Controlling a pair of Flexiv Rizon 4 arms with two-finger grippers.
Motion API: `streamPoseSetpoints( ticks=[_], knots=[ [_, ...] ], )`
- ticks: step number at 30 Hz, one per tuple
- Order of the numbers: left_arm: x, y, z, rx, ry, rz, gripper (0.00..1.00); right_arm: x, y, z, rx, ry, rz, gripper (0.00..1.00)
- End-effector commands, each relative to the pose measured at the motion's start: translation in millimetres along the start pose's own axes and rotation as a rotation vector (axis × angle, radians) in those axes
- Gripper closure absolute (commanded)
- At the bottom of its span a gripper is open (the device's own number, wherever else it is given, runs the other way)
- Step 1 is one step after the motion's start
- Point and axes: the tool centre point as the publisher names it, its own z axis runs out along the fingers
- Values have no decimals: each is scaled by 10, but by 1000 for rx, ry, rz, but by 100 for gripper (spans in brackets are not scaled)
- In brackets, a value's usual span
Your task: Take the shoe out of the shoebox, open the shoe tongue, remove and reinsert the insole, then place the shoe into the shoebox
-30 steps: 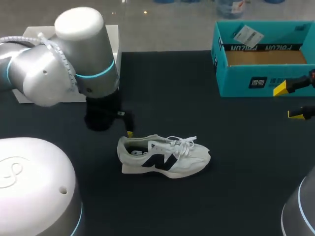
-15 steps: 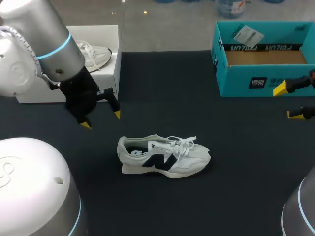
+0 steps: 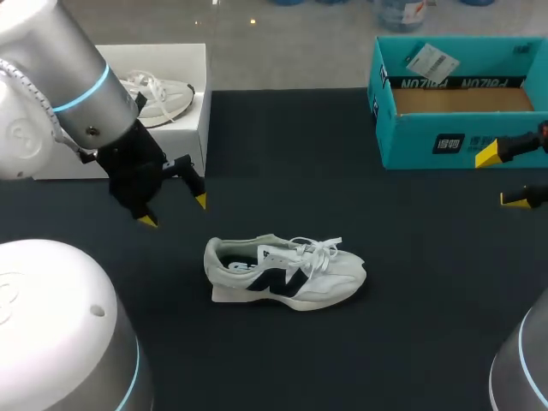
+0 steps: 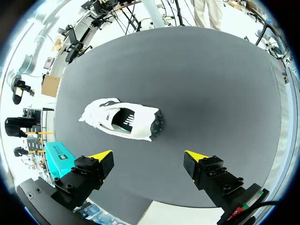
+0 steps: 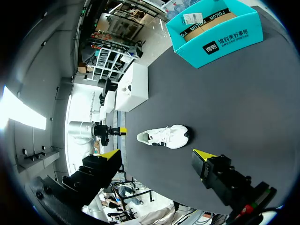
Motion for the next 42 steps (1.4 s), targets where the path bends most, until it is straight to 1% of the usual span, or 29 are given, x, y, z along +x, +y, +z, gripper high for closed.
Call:
streamPoseSetpoints(
  ticks=[1,4,5,7,8,9,10,38,40,42],
  knots=[
    [-3,123,-114,36,-30,-164,0,-2,3,10,1,-2,2,0],
    [-8,218,-202,36,-79,-369,0,-2,3,10,1,-2,2,0],
    [-6,248,-228,49,-103,-429,0,-2,3,10,1,-2,2,0],
    [17,301,-277,104,-160,-569,0,-2,3,10,1,-2,2,0],
    [26,303,-293,134,-177,-594,0,-2,3,10,1,-2,2,0],
    [36,300,-297,142,-166,-638,0,-2,3,10,1,-2,2,0],
    [42,278,-294,153,-166,-621,0,-2,3,10,1,-2,2,0],
    [42,278,-294,153,-166,-621,0,-2,3,10,1,-2,2,0],
    [133,206,-348,300,-197,-784,0,-2,3,10,1,-2,2,0],
    [206,118,-388,318,-217,-876,0,-2,3,10,1,-2,2,0]
  ],
)
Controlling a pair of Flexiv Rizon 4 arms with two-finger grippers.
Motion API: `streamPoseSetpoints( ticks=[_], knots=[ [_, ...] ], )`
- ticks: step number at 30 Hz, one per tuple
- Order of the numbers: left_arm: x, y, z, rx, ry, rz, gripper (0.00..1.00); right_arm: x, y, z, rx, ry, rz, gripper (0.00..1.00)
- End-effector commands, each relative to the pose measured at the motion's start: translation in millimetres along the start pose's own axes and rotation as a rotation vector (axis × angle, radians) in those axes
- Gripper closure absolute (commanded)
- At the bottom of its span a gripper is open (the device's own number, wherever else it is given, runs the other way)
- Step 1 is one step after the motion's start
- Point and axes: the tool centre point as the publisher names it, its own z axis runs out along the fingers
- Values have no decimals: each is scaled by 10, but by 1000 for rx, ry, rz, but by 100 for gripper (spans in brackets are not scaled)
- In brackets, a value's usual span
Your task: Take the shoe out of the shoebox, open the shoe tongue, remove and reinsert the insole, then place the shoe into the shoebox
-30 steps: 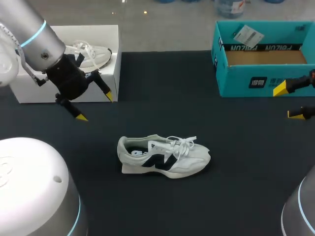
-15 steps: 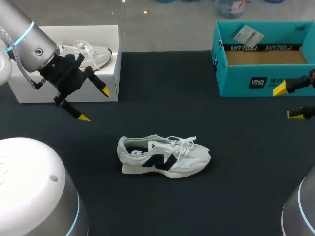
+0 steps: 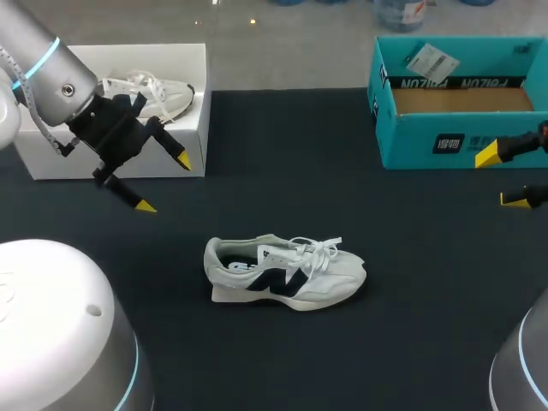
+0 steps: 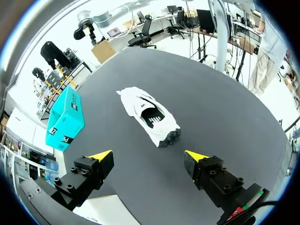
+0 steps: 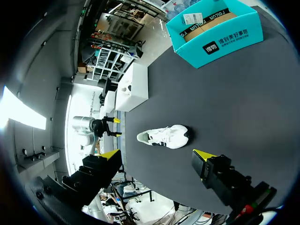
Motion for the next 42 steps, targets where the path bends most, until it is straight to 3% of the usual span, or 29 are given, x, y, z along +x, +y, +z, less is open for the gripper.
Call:
streamPoseSetpoints(
  ticks=[1,7,23,29,34,40,42],
  knots=[
    [194,-8,-125,156,-36,-269,0,-2,3,10,1,-2,2,0],
    [337,6,-146,219,-59,-518,0,-2,3,10,1,-2,2,0],
    [369,10,-147,244,-70,-545,0,-2,3,10,1,-2,2,0],
    [597,170,-27,334,-200,-651,0,-2,3,10,1,-2,2,0],
    [815,374,172,398,-228,-668,0,-2,3,10,1,-2,2,0],
    [899,553,338,458,-220,-646,0,-2,3,10,1,-2,2,0],
    [897,584,396,436,-223,-653,0,-2,3,10,1,-2,2,0]
  ],
)
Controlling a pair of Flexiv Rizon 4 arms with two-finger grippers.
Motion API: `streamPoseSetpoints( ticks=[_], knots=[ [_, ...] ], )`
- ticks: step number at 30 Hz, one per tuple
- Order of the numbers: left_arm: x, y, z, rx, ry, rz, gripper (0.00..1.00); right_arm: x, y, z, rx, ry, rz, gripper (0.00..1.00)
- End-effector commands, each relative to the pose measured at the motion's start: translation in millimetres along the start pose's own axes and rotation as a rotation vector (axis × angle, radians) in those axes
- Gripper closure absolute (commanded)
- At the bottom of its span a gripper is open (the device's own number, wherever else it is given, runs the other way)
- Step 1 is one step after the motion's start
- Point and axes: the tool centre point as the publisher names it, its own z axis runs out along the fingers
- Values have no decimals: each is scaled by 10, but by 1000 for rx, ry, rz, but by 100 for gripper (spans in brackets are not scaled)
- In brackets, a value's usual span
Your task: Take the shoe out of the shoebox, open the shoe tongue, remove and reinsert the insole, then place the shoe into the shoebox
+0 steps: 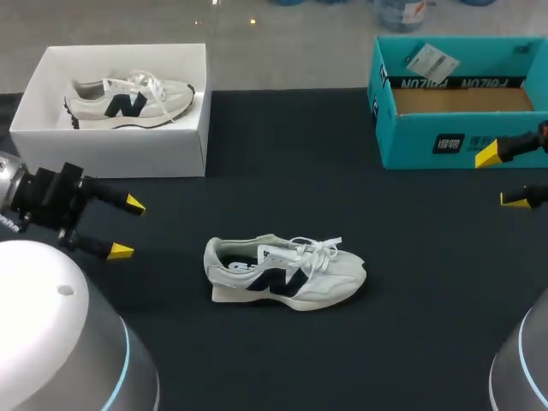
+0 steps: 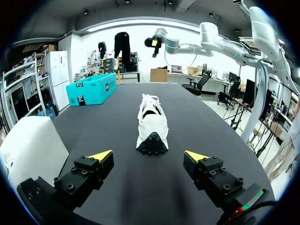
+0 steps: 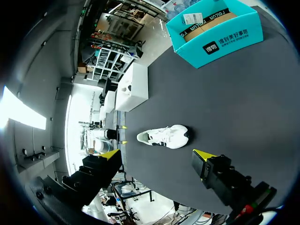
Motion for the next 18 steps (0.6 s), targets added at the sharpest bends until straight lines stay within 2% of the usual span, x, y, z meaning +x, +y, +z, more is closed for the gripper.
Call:
streamPoseSetpoints(
  ticks=[1,7,9,18],
  knots=[
    [-73,132,70,39,4,-11,0,-2,3,10,1,-2,2,0],
    [-44,127,158,43,1,-11,0,-2,3,10,1,-2,2,0],
    [-29,119,185,-9,-21,14,0,-2,3,10,1,-2,2,0],
    [-29,119,185,-9,-21,14,0,-2,3,10,1,-2,2,0]
  ],
)
